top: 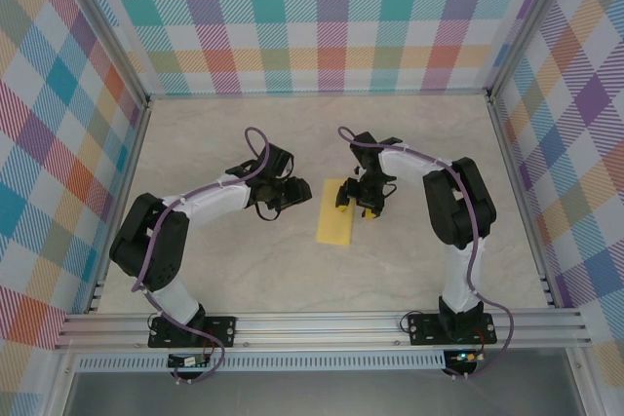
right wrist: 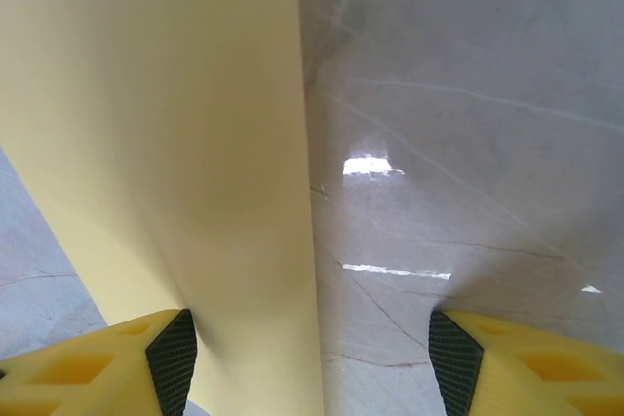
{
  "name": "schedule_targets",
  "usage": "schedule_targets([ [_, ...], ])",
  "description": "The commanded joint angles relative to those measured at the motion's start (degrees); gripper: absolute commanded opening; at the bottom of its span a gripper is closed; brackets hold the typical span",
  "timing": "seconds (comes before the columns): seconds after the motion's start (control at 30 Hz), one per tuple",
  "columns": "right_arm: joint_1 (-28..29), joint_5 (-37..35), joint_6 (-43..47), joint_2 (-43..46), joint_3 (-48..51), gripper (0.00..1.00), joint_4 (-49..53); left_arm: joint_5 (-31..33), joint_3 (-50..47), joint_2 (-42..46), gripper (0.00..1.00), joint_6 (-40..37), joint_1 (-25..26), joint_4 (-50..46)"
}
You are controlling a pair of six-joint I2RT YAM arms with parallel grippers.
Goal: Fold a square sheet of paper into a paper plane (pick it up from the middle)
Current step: First fold in half a square sheet of paper at the center of the table.
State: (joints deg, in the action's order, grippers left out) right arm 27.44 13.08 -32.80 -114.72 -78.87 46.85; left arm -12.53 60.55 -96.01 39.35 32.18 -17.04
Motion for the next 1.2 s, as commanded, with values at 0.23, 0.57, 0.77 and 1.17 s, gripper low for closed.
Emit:
schedule_targets([
  [0.23,0.42,-1.83,1.19,-2.25,0.29,0.67,1.24,-0.81,0.64,-0.41,0.46,-0.69,0.42,-1.51],
  [0.57,0.41,-2.81,2.42,-2.26,0.11,0.65,1.93,-1.44,0.69,-0.67,0.46,-0.68,0.42,-1.33],
  [0.77,0.38,-3.12,1.97,-2.58,0.08,0.65,1.97,-1.52,0.53,-0.67,0.46,-0.52,0.42,-1.16],
  [1.17,0.38,-3.62,-0.7,-2.81,1.34,0.64,1.62,-1.35,0.62,-0.5,0.46,-0.42,0.42,-1.25],
])
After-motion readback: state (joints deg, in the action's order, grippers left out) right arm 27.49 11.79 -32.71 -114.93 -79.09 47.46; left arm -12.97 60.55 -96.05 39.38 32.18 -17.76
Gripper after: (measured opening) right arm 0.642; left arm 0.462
